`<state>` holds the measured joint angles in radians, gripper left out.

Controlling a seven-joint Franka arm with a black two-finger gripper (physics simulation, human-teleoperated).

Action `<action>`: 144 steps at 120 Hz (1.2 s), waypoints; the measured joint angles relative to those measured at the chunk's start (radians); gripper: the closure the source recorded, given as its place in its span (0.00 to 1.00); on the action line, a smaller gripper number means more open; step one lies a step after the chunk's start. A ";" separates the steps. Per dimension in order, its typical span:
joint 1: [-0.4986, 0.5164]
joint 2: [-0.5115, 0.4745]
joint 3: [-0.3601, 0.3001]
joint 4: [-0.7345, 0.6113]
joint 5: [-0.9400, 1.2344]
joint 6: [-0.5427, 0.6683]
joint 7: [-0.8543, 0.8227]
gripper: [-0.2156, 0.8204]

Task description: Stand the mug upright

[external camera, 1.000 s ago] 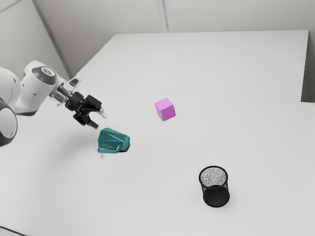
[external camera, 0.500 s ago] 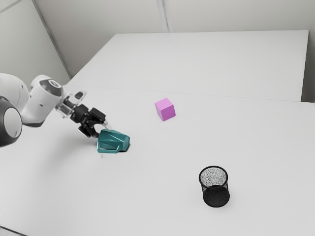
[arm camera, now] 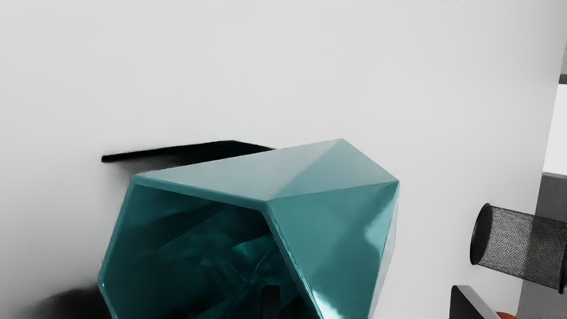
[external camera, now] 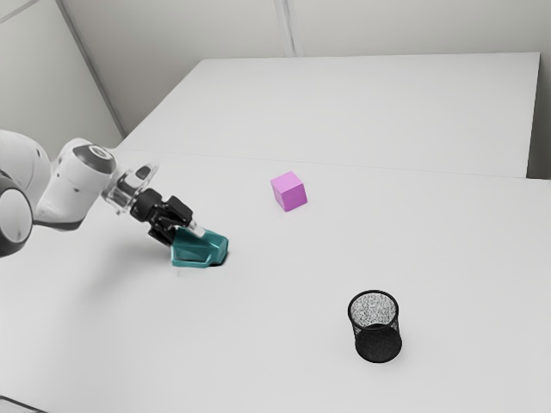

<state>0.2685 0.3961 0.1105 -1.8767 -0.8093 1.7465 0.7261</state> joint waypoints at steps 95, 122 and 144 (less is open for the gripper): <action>-0.036 -0.097 -0.020 0.016 0.030 -0.002 -0.019 0.95; -0.160 -0.271 -0.014 -0.076 0.312 0.090 -0.062 0.96; -0.318 -0.327 -0.020 -0.153 0.659 0.263 -0.098 0.96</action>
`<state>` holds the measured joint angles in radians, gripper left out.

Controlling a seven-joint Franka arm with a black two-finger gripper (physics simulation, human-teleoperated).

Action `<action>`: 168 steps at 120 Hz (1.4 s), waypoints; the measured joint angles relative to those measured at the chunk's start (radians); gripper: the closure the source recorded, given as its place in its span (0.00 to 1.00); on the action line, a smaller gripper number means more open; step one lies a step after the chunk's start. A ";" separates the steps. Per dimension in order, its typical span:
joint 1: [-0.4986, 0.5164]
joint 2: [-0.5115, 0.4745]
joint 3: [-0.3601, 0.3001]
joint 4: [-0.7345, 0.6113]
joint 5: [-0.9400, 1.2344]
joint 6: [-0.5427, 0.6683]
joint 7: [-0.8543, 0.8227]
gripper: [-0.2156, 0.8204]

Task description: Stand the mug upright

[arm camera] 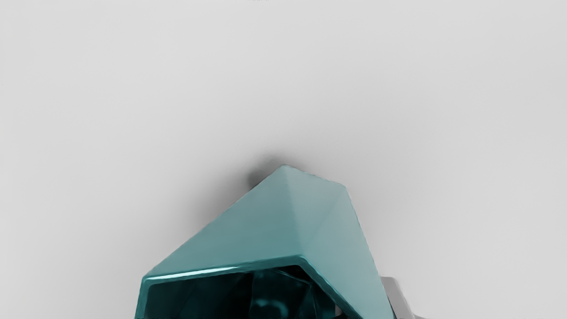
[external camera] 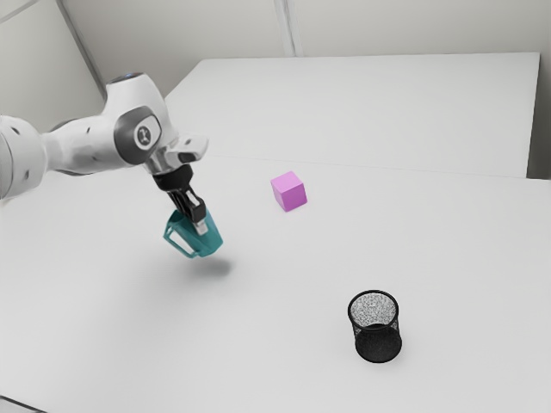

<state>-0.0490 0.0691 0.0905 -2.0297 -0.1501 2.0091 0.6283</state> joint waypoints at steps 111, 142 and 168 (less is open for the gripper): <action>-0.078 0.019 -0.121 -0.098 0.410 0.155 -0.534 0.96; -0.074 0.059 -0.122 -0.096 0.401 0.161 -0.615 0.96; -0.074 0.079 -0.122 -0.090 0.400 0.167 -0.660 0.96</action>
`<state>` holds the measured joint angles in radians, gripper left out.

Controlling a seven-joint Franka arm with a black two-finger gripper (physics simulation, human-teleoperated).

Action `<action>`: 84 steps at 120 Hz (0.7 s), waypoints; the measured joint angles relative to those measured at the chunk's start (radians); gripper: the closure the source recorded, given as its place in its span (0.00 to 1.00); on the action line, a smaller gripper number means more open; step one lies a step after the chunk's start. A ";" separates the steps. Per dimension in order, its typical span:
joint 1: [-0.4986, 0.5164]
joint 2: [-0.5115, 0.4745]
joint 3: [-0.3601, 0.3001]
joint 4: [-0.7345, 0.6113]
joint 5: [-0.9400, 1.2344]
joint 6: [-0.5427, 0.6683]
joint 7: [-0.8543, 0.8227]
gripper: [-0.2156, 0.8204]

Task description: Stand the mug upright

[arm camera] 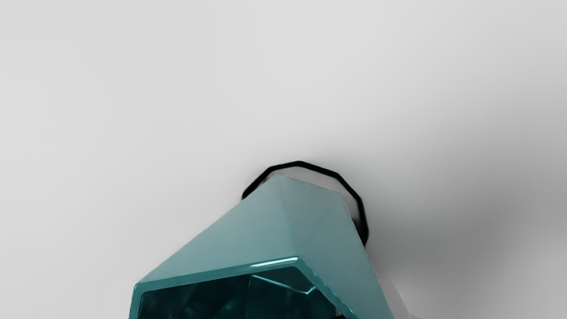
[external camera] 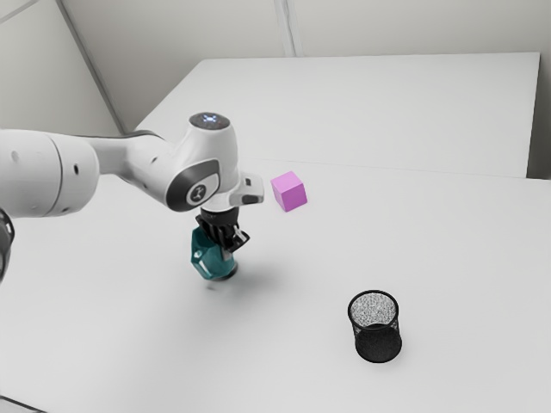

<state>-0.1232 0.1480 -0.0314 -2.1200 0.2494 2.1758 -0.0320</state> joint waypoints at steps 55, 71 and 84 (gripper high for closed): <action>-0.003 -0.010 0.001 0.001 -0.011 0.007 -0.042 0.61; -0.003 -0.037 0.001 0.000 -0.012 0.001 -0.048 0.55; -0.003 -0.067 0.001 0.000 -0.012 -0.005 -0.052 0.51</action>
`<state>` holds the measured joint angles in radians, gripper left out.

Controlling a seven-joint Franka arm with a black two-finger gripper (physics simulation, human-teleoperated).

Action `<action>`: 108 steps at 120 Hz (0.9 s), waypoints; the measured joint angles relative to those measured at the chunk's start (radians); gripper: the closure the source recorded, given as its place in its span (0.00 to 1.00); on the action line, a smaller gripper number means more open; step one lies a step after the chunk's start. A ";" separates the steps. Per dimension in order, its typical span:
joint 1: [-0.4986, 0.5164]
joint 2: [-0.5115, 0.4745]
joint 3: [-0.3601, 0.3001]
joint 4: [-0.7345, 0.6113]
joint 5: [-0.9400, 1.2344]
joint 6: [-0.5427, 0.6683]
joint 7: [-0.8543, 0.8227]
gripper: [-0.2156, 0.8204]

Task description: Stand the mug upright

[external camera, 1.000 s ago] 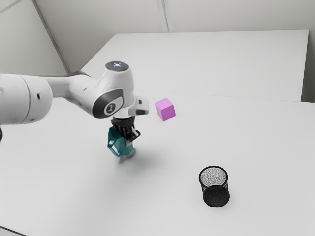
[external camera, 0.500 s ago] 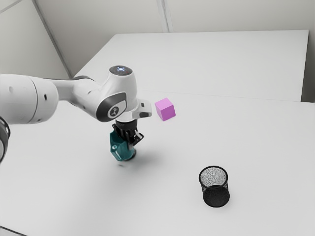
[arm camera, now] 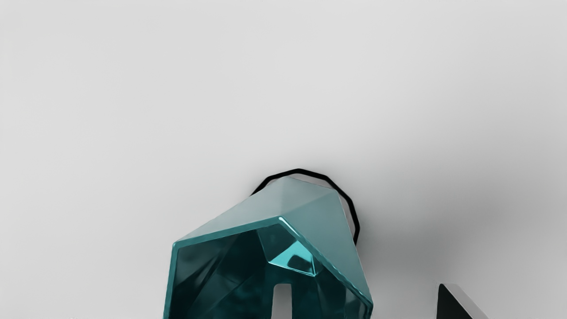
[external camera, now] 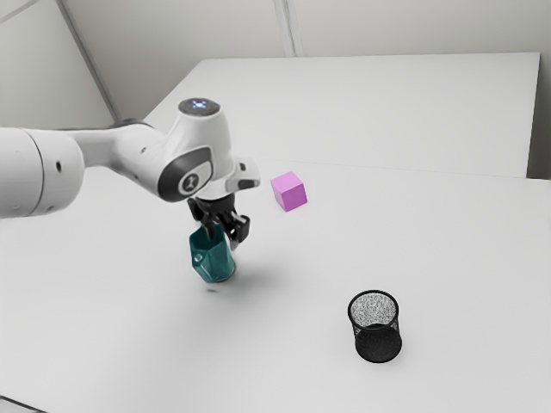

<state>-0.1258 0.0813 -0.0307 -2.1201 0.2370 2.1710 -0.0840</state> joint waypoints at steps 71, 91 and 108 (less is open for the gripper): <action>0.005 -0.118 0.151 0.196 -0.246 -0.188 0.116 0.24; 0.038 -0.056 0.187 0.358 -0.281 -0.287 0.200 0.22; 0.054 -0.088 0.195 0.393 -0.285 -0.350 0.257 0.22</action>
<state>-0.0720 -0.0068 0.1640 -1.7271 -0.0478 1.8205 0.1729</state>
